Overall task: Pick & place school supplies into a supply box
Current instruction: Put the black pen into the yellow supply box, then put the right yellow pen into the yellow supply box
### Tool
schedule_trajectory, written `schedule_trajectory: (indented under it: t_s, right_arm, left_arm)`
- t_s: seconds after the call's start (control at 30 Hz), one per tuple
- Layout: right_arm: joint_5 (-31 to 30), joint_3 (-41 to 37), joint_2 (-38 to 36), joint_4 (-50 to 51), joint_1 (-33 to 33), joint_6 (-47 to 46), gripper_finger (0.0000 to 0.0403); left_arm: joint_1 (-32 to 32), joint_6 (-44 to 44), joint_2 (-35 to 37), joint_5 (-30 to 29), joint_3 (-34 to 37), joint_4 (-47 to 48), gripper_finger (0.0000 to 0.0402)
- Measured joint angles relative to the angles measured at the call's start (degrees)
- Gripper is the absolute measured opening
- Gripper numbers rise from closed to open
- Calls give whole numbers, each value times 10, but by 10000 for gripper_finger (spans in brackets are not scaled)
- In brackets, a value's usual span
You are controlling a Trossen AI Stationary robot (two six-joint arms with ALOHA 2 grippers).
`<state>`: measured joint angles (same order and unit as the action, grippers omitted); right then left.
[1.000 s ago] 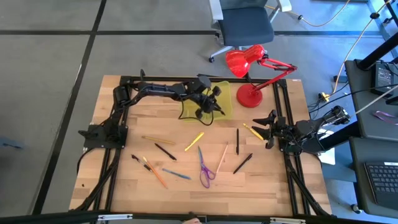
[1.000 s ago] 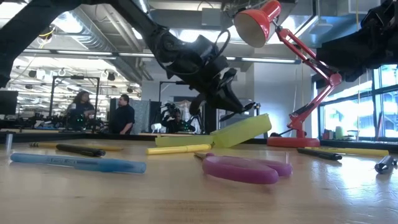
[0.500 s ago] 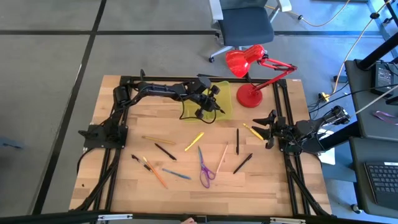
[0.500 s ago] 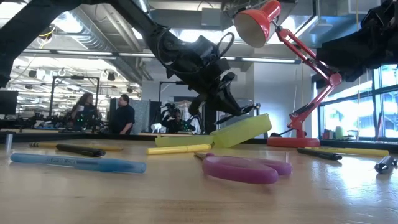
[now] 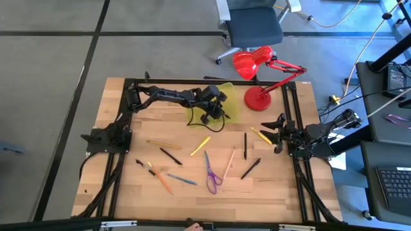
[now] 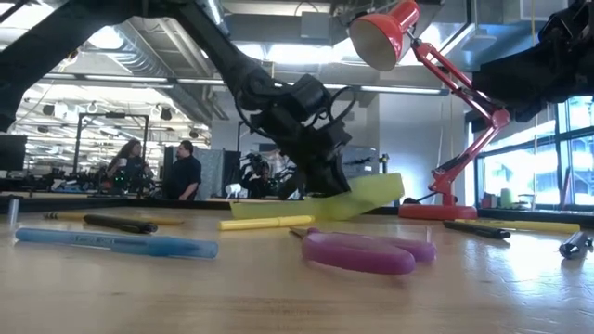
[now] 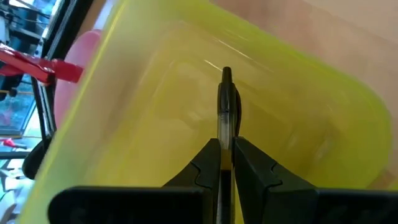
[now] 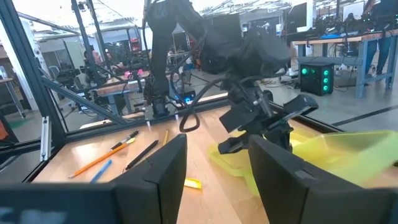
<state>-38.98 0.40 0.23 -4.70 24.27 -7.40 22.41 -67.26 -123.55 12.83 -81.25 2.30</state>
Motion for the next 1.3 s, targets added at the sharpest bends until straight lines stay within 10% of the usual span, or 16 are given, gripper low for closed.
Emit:
schedule_trajectory:
  t_s: [0.87, 1.3]
  right_arm:
    - [0, 0, 0, 0, 0, 0, 177]
    - [0, 0, 0, 0, 0, 0, 177]
  left_arm:
    - [-18, -5, 0, -13, 0, -23, 44]
    - [-18, -1, 1, -46, 0, -31, 116]
